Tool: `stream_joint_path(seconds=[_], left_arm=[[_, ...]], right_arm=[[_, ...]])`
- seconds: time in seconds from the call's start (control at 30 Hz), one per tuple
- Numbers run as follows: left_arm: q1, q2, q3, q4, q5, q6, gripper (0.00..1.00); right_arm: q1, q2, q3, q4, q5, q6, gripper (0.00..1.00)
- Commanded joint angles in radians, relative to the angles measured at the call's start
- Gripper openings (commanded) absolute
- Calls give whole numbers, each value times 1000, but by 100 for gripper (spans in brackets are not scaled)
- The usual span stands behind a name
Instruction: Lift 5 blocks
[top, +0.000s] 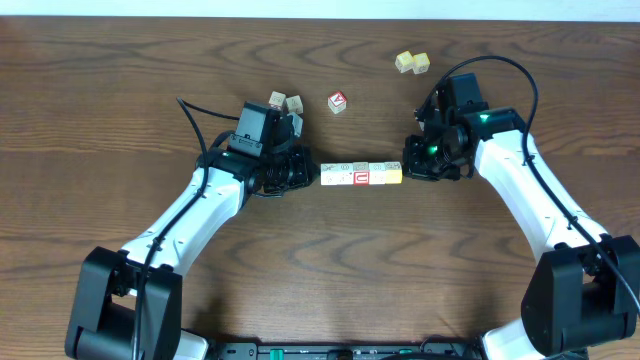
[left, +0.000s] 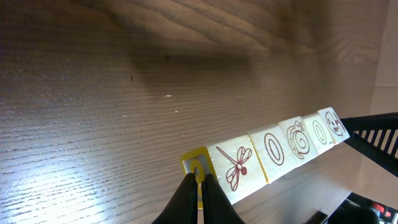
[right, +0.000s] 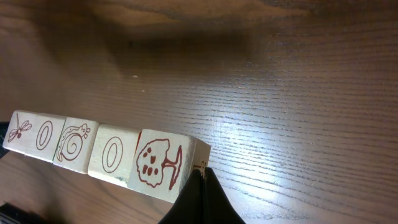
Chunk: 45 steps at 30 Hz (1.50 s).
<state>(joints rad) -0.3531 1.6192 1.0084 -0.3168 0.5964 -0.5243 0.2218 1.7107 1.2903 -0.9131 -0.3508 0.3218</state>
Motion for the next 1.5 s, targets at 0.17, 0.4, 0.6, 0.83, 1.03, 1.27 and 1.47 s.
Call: stream_joint_path(seconds=[0.17,0.4,0.6,0.83,1.03,1.27,1.47], left_arm=[[-37,-27,39,16,118,-8,8],[-37,-27,39,16,118,-8,7],[-37,-27,39,16,119,-8,7],[-37,-27,39,16,118,-9,7],[-37,-27,39,16,118,-9,7],[-37,-27,39,16,119,-9,7],[-37,-27,39,16,119,-9,7]], right_arm=[[29,-18,29,8,-182,15,1],[29,-18,30,8,-182,15,1],[29,-18,30,8,-182,22,1],[29,-18,29,8,-182,22,1],[29,-18,29,8,-182,22,1],[29,-18,29,8,-182,28,1],[29,-18,29,8,-182,30,1]])
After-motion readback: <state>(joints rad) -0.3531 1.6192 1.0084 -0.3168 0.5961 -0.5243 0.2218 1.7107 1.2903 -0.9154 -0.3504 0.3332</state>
